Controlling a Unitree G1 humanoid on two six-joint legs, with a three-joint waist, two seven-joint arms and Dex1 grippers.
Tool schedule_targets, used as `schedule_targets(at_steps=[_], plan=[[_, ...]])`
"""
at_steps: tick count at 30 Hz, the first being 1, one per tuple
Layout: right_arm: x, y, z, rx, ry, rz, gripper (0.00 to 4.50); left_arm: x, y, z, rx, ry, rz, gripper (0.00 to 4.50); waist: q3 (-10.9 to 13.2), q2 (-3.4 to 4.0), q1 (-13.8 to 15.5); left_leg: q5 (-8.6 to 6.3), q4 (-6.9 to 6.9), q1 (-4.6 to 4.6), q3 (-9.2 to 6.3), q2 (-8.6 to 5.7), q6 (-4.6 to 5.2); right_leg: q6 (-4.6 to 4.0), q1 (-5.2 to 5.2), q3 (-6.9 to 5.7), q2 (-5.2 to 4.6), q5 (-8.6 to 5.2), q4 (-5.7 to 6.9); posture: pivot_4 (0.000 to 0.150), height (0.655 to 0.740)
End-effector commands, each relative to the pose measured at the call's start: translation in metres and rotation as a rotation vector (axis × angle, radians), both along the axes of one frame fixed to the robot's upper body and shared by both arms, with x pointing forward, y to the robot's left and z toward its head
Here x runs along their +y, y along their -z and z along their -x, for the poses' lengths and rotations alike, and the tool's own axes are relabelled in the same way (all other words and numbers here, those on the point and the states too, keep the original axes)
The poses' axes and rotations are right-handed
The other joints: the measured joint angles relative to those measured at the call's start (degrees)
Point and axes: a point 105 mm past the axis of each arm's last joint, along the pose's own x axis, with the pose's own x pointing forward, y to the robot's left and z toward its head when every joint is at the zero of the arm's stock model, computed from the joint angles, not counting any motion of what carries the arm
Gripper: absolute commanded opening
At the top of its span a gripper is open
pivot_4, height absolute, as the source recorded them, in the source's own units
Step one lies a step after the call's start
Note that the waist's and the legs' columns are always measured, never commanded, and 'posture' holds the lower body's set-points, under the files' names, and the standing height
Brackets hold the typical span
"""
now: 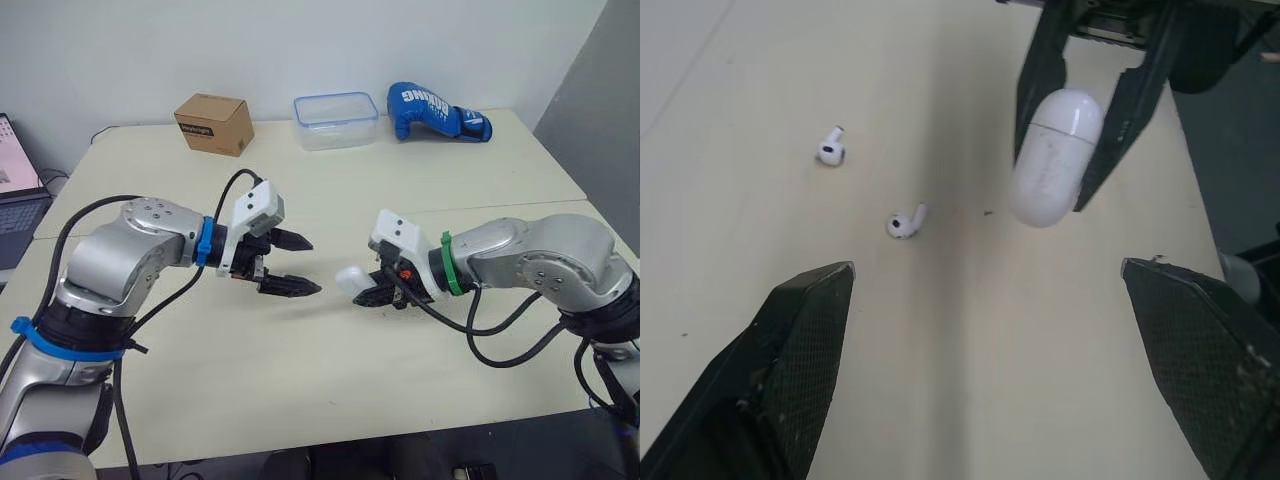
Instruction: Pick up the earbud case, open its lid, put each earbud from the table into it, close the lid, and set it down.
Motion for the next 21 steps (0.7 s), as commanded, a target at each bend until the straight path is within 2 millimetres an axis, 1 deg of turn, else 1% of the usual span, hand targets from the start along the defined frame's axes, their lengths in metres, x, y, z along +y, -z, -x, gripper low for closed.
schedule_targets(at_steps=[1,7,10,16,19,20,21], plan=[[0.008,-0.011,-0.001,-0.078,-0.072,0.017,0.78,-0.007,-0.007,0.001,-0.009,0.043,-0.011,4.48,0.0,0.00,0.0,0.00,0.00,-0.01,0.00,0.00,0.00,0.00,-0.01,0.00,0.00,0.00,0.00,0.150,0.7307],[0.013,-0.011,-0.006,-0.094,-0.090,0.061,0.78,-0.014,-0.003,0.000,-0.009,0.088,-0.048,4.48,0.0,0.00,0.0,0.01,0.01,-0.01,0.00,0.00,-0.01,0.00,-0.02,0.01,-0.01,0.00,0.01,0.150,0.7307],[0.016,-0.011,-0.009,-0.095,-0.088,0.073,0.78,-0.017,0.002,-0.001,-0.015,0.099,-0.072,4.48,0.0,0.00,0.0,0.01,0.01,-0.01,-0.02,0.00,-0.01,-0.01,-0.02,0.01,-0.01,0.00,0.01,0.150,0.7307],[0.020,-0.013,-0.010,-0.099,-0.090,0.089,0.78,-0.022,0.008,-0.002,-0.017,0.113,-0.078,4.48,0.0,0.00,0.0,0.01,0.01,-0.02,-0.01,-0.01,-0.02,-0.01,-0.05,0.02,-0.02,0.01,0.03,0.150,0.7307],[0.023,-0.014,-0.009,-0.097,-0.096,0.091,0.78,-0.024,0.009,-0.004,-0.021,0.114,-0.077,3.88,0.0,0.00,0.0,0.01,0.03,-0.03,-0.01,-0.01,-0.02,-0.01,-0.05,0.02,-0.02,0.01,0.03,0.150,0.7307],[0.024,-0.014,-0.009,-0.097,-0.098,0.092,0.78,-0.025,0.009,-0.005,-0.023,0.114,-0.076,3.53,0.0,0.00,0.0,0.01,0.02,-0.03,-0.01,-0.01,-0.02,-0.01,-0.05,0.02,-0.02,0.01,0.03,0.150,0.7307],[0.024,-0.014,-0.009,-0.098,-0.100,0.093,0.78,-0.026,0.010,-0.005,-0.025,0.113,-0.077,3.27,0.0,0.00,0.0,0.01,0.02,-0.03,-0.02,-0.01,-0.02,-0.01,-0.04,0.01,-0.02,0.00,0.03,0.150,0.7307]])
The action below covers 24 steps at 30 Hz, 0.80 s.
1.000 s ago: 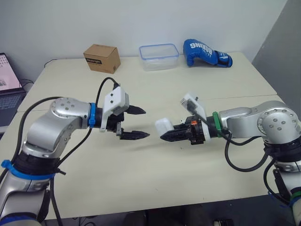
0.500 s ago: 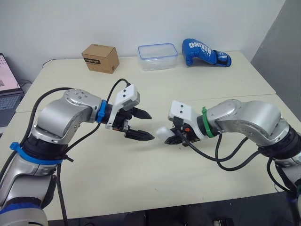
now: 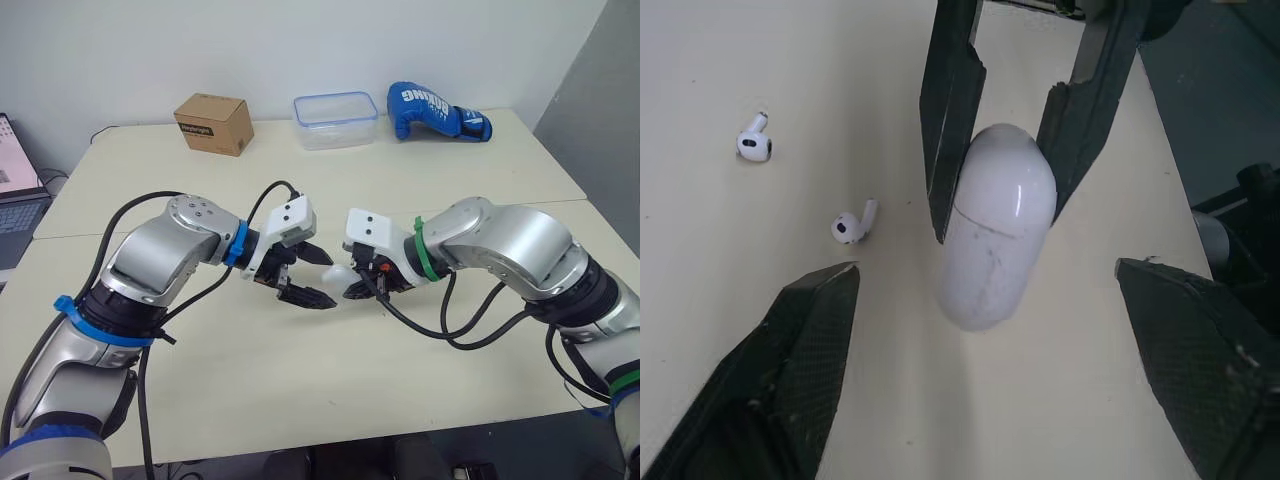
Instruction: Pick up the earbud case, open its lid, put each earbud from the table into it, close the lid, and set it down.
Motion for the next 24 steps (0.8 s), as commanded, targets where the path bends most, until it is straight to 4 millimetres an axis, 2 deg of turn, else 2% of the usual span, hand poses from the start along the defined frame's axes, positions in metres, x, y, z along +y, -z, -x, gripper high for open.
schedule_targets(at_steps=[1,7,8,24], plan=[[0.0045,-0.0118,0.0001,-0.041,-0.020,-0.006,0.78,-0.0044,-0.0080,-0.0018,-0.050,0.021,-0.001,2.94,0.0,0.00,0.0,0.00,0.00,0.00,0.00,0.00,0.00,0.00,0.00,0.00,0.00,0.00,0.00,0.150,0.7307],[0.0053,-0.0108,-0.0005,-0.044,-0.023,0.001,0.78,-0.0057,-0.0077,-0.0022,-0.052,0.020,-0.004,0.97,0.0,0.00,0.0,0.00,0.01,0.00,0.00,0.00,0.00,0.00,0.00,0.01,-0.01,0.00,0.01,0.150,0.7307],[0.0054,-0.0106,-0.0009,-0.044,-0.022,0.002,0.78,-0.0059,-0.0077,-0.0019,-0.052,0.021,-0.004,0.81,0.0,0.00,0.0,0.00,0.02,0.00,0.00,-0.01,0.00,0.00,0.00,0.01,-0.01,0.00,0.01,0.150,0.7307],[0.0096,-0.0125,0.0006,-0.031,-0.022,-0.006,0.78,-0.0131,-0.0074,0.0005,-0.043,0.040,0.014,0.81,0.0,0.00,0.0,0.00,0.02,0.00,0.00,-0.01,0.00,0.00,-0.01,0.01,-0.01,0.00,0.02,0.150,0.7307]])
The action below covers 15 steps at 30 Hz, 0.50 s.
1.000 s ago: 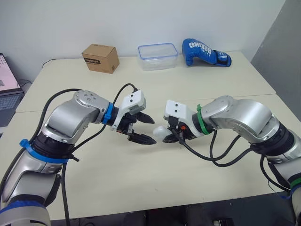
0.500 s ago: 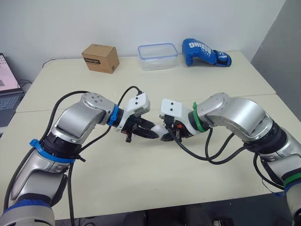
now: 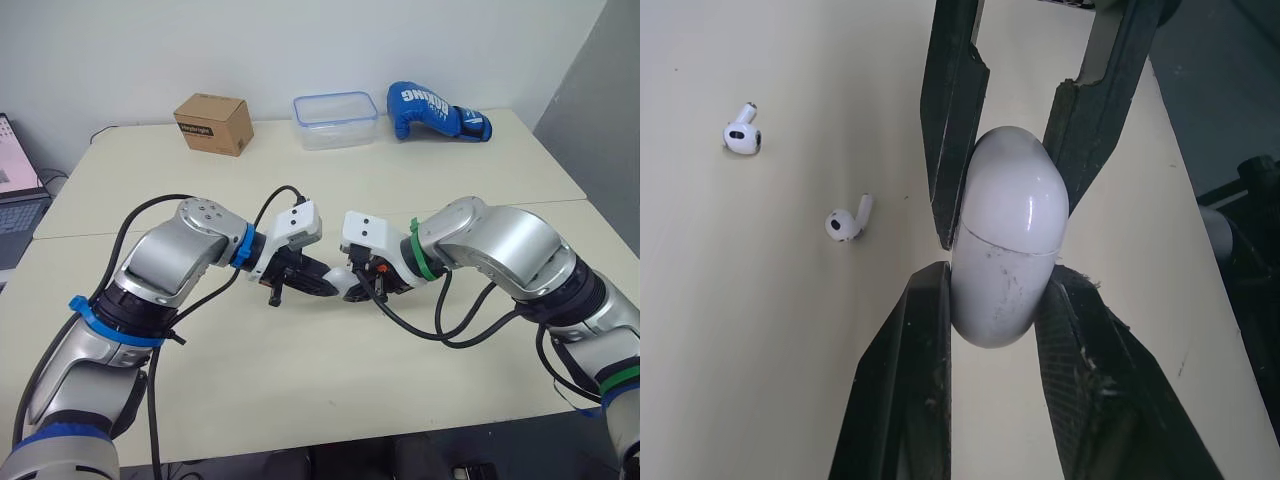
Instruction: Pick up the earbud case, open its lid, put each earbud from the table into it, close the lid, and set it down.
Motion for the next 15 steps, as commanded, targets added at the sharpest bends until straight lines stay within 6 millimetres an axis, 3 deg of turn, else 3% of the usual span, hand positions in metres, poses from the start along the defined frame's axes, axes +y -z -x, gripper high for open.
schedule_targets(at_steps=[1,3,9,15], plan=[[0.008,-0.016,0.002,-0.058,-0.033,-0.031,0.78,-0.008,-0.014,0.002,-0.050,0.035,0.031,0.81,0.0,0.00,0.0,0.00,0.00,0.00,0.00,0.00,0.00,0.00,0.00,0.00,0.00,0.00,0.00,0.150,0.7307],[0.008,-0.016,0.003,-0.051,-0.039,-0.031,0.78,-0.007,-0.013,0.002,-0.046,0.031,0.026,0.81,0.0,0.00,0.0,0.00,0.00,0.00,0.00,0.00,0.00,0.00,0.00,0.00,0.00,0.00,0.00,0.150,0.7307],[0.004,-0.014,0.008,-0.072,-0.077,-0.038,2.84,0.001,-0.014,0.003,-0.059,0.006,0.044,0.81,0.0,0.00,0.0,0.00,0.01,0.00,-0.02,0.00,0.00,0.00,0.00,-0.01,0.00,0.00,0.00,0.150,0.7307],[-0.011,-0.013,0.015,-0.077,-0.093,-0.114,2.84,0.019,-0.008,0.007,-0.054,-0.051,0.077,0.81,0.0,0.00,0.0,0.00,0.00,0.00,-0.02,-0.01,0.00,0.00,0.00,-0.01,-0.02,0.00,-0.01,0.150,0.7307]])
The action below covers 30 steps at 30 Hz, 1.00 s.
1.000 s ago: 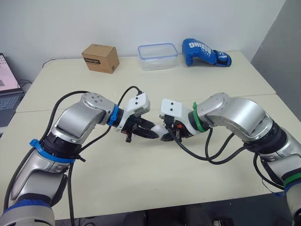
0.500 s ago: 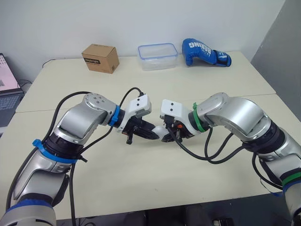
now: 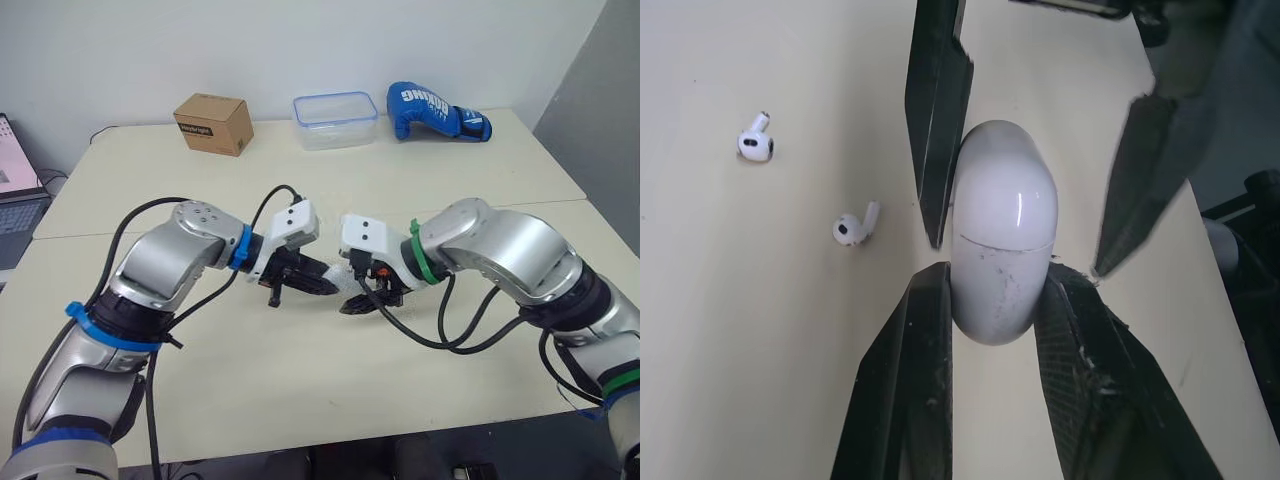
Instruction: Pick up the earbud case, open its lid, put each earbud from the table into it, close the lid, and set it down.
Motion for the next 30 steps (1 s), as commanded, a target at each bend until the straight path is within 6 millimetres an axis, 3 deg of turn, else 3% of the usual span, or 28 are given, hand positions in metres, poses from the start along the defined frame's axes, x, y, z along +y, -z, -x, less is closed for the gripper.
schedule_targets(at_steps=[1,7,15,23,30], plan=[[-0.007,-0.011,0.005,-0.049,-0.027,-0.073,2.84,0.012,-0.008,0.001,-0.056,-0.037,0.030,0.81,0.0,0.00,0.0,0.00,0.00,0.00,0.00,0.00,0.00,0.00,0.01,0.00,0.00,0.00,0.00,0.150,0.7307],[-0.027,-0.011,0.003,-0.030,0.058,-0.204,2.84,0.025,-0.003,-0.001,-0.150,-0.112,0.173,0.81,0.0,0.00,0.4,0.00,0.01,0.01,0.03,0.00,0.00,-0.01,0.01,0.01,-0.01,0.01,0.01,0.150,0.7307],[-0.042,-0.027,-0.001,-0.108,0.176,-0.479,2.84,0.037,0.010,0.004,-0.116,-0.153,0.414,0.81,0.0,-0.01,0.5,0.00,0.02,0.02,0.06,0.00,0.00,-0.03,0.03,0.03,-0.04,0.02,0.01,0.150,0.7307],[-0.037,-0.032,-0.004,-0.155,0.235,-0.615,2.84,0.026,0.007,0.002,-0.064,-0.123,0.620,0.81,0.0,-0.01,0.5,0.00,0.04,0.07,0.09,-0.01,0.00,-0.04,0.06,0.06,-0.04,0.03,0.04,0.150,0.7307],[-0.024,-0.030,0.002,-0.140,0.185,-0.638,2.84,0.014,0.004,0.003,-0.030,-0.069,0.677,0.81,0.0,-0.01,0.4,0.00,0.04,0.08,0.09,-0.02,0.00,-0.04,0.07,0.07,-0.04,0.03,0.03,0.150,0.7307]])
